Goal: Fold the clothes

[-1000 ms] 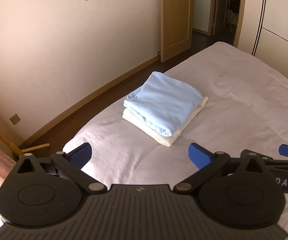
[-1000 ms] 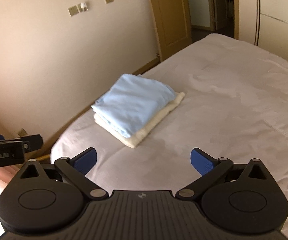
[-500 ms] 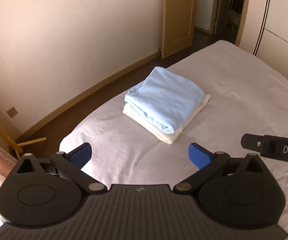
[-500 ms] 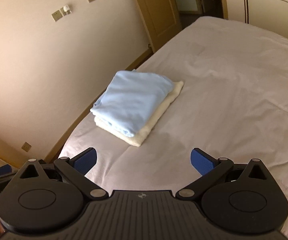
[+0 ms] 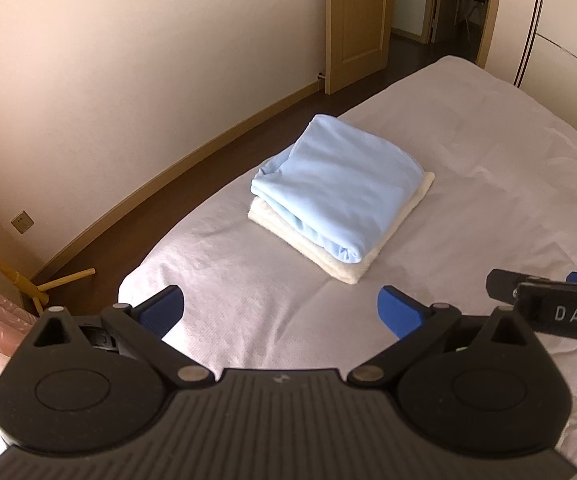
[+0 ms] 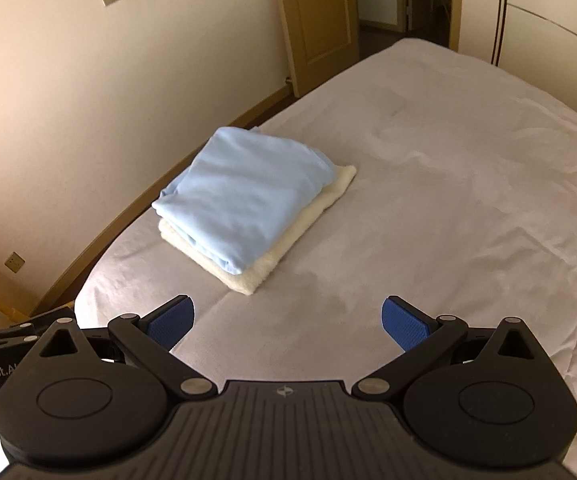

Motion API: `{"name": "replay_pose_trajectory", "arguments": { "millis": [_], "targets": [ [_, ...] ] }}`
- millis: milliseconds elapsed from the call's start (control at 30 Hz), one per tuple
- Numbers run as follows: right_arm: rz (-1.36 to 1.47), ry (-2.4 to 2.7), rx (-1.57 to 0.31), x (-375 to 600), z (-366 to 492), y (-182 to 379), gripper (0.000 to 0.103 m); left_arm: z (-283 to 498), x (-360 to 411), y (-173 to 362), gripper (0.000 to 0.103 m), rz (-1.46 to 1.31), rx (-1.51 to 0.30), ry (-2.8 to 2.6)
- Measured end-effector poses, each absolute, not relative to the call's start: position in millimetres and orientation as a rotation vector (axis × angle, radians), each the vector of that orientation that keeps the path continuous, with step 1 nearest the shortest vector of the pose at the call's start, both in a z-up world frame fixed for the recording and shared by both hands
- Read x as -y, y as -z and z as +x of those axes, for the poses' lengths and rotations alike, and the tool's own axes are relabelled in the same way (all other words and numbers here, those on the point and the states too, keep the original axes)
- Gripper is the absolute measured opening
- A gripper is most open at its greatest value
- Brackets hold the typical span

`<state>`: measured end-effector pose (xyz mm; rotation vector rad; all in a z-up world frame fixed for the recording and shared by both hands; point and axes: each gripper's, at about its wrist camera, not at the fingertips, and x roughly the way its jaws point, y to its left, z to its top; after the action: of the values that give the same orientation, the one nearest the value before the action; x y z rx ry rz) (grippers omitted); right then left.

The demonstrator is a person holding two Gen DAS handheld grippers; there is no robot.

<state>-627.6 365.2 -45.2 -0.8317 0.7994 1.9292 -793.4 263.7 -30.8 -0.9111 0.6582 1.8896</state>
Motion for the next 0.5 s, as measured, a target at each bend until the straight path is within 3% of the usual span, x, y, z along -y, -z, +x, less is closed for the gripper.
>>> {"name": "replay_pose_trajectory", "arguments": {
  "millis": [500],
  "targets": [
    [-0.913,-1.889,-0.898,-413.8,-658.3,85.0,0.103,-821.9,-321.5,66.9,0.102,-0.981,-0.738,-1.813]
  ]
}}
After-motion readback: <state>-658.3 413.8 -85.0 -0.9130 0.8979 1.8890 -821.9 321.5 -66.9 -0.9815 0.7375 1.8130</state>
